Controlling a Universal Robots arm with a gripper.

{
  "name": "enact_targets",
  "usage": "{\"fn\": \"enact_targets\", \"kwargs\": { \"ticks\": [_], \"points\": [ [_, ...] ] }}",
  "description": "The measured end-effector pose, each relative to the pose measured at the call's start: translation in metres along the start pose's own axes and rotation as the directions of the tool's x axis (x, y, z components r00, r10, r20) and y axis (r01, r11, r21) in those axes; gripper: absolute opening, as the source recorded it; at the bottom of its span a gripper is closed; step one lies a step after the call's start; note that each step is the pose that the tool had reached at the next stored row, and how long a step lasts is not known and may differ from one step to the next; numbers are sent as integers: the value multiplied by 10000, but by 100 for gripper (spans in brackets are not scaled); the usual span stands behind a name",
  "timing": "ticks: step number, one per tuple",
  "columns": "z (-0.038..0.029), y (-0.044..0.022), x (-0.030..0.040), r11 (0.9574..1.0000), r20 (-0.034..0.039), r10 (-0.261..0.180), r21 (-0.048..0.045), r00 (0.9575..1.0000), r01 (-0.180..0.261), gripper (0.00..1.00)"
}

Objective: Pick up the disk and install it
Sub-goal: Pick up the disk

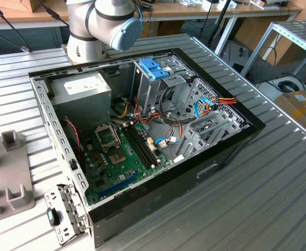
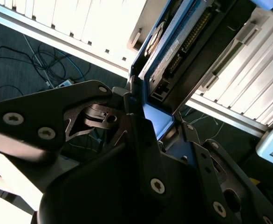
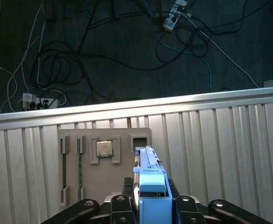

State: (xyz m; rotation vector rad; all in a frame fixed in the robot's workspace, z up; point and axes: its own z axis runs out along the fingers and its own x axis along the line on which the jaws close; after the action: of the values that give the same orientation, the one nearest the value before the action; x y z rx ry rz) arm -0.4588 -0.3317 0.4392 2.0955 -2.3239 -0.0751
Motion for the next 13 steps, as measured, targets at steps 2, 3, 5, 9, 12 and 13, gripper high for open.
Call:
{"fn": "enact_targets", "kwargs": {
  "ticks": [2,3,5,9,12,13],
  "points": [
    [-9,0,0,10000,0,0,1,10000,0,37],
    [-16,1,0,10000,1,0,0,10000,0,37],
    [-35,1,-1,10000,1,0,1,10000,0,37],
    [-88,4,-2,10000,1,0,1,10000,0,37],
    [-135,6,-3,10000,1,0,1,10000,0,37],
    [-153,7,-4,10000,1,0,1,10000,0,37]
  ]
}}
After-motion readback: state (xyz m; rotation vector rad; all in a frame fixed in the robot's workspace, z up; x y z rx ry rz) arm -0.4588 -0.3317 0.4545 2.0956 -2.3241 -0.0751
